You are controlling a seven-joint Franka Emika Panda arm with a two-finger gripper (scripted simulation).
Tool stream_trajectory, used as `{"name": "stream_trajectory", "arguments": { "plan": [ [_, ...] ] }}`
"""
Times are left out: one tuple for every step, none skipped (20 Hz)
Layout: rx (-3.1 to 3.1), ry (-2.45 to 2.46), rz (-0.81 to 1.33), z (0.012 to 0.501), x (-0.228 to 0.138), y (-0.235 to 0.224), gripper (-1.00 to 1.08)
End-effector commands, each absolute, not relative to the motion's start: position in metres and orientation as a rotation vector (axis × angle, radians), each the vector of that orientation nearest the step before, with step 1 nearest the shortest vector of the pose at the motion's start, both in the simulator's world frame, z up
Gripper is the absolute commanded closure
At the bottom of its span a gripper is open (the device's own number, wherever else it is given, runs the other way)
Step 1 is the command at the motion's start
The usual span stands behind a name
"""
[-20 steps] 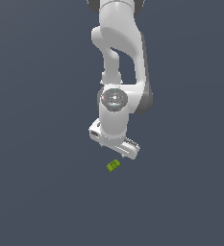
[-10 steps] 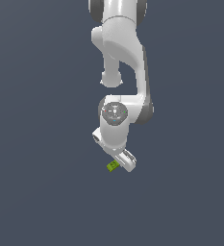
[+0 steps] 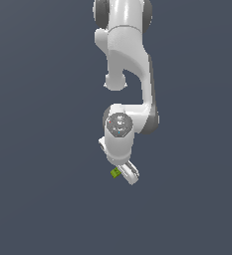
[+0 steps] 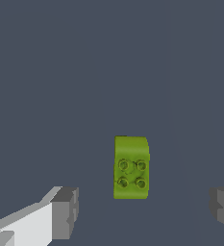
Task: Pick up the object and move it to a goal position.
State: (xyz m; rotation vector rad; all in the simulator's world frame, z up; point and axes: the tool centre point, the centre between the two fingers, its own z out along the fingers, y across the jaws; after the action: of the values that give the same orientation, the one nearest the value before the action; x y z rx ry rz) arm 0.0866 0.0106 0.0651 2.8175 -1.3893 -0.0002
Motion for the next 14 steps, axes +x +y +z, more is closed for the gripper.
{"name": "stream_trajectory", "arguments": {
  "plan": [
    [2.805,-1.415,0.0,0.063,0.088,0.011,-0.92],
    [2.802,-1.42,0.0,0.063,0.088,0.011,-0.92],
    [2.801,-1.423,0.0,0.063,0.088,0.011,-0.92],
    [2.8,-1.424,0.0,0.062,0.088,0.011,-0.92],
    [2.803,-1.417,-0.001,0.063,0.088,0.011,-0.92],
    [2.803,-1.417,-0.001,0.062,0.088,0.011,-0.92],
    [2.803,-1.417,-0.001,0.061,0.088,0.011,-0.92],
    [2.803,-1.417,-0.001,0.059,0.088,0.011,-0.92],
    [2.803,-1.418,0.0,0.056,0.088,0.011,-0.92],
    [2.803,-1.418,0.0,0.053,0.088,0.011,-0.92],
    [2.803,-1.419,0.0,0.049,0.087,0.011,-0.92],
    [2.802,-1.42,0.0,0.044,0.087,0.011,-0.92],
    [2.802,-1.421,0.0,0.038,0.087,0.011,-0.92],
    [2.801,-1.422,0.0,0.032,0.087,0.011,-0.92]
  ]
}}
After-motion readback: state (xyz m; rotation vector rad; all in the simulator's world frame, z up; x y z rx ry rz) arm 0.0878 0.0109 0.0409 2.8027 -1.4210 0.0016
